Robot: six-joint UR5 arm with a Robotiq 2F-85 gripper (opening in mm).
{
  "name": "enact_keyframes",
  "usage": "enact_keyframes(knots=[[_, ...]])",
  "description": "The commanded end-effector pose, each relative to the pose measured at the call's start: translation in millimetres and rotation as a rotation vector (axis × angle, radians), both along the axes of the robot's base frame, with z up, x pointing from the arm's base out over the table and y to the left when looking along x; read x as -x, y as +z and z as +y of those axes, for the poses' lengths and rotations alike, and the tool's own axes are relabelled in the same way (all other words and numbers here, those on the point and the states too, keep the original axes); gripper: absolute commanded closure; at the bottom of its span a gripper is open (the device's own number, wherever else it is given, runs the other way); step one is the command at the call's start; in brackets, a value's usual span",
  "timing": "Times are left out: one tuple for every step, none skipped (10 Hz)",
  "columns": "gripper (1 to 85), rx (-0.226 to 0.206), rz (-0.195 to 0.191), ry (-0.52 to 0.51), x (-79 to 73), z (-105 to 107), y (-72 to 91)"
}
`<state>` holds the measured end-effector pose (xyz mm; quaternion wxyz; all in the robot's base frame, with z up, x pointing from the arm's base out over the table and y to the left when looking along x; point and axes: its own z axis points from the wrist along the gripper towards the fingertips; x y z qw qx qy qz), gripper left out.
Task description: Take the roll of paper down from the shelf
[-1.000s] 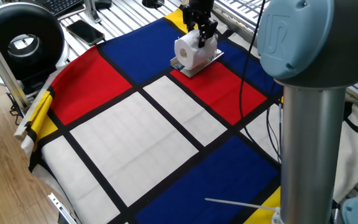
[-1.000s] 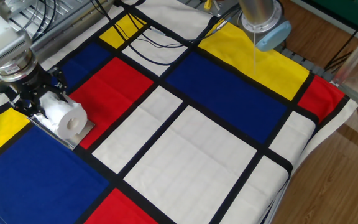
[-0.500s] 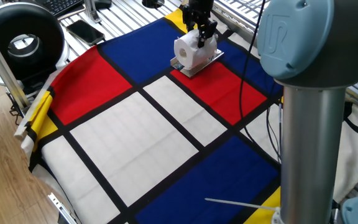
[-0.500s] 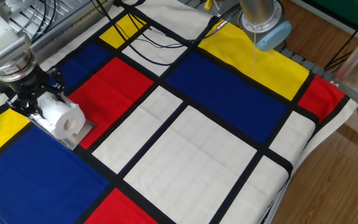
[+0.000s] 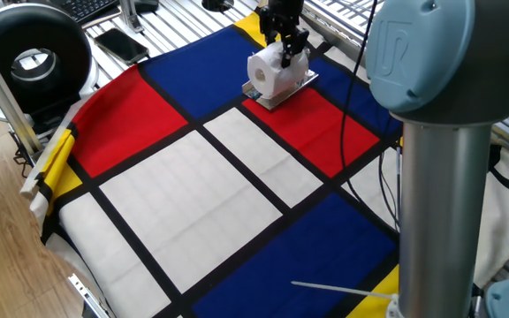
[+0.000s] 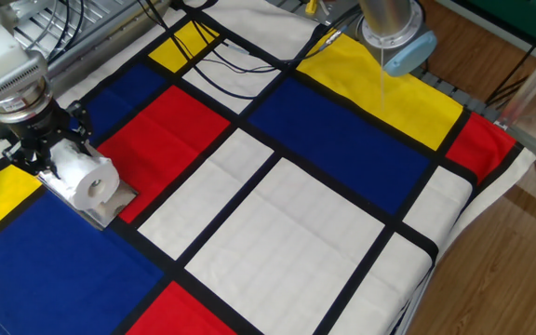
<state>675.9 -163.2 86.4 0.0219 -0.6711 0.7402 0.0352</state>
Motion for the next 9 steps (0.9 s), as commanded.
enact_keyframes(knots=[[84.7,-0.035,0.007,-0.004,1.2,13,0.8],[84.7,-0.043,0.005,-0.008,-0.5,20,0.4],[84.7,-0.055,0.007,-0.009,-2.7,29,1.2],[84.7,-0.063,0.007,-0.010,-4.4,38,3.3],[84.7,-0.063,0.004,-0.019,-5.2,46,4.9],[84.7,-0.063,-0.002,-0.033,-5.8,56,4.4],[84.7,-0.065,-0.007,-0.046,-6.2,66,2.9],[84.7,-0.066,-0.010,-0.057,-7.4,75,3.2],[84.7,-0.063,-0.013,-0.064,-9.5,82,4.5]])
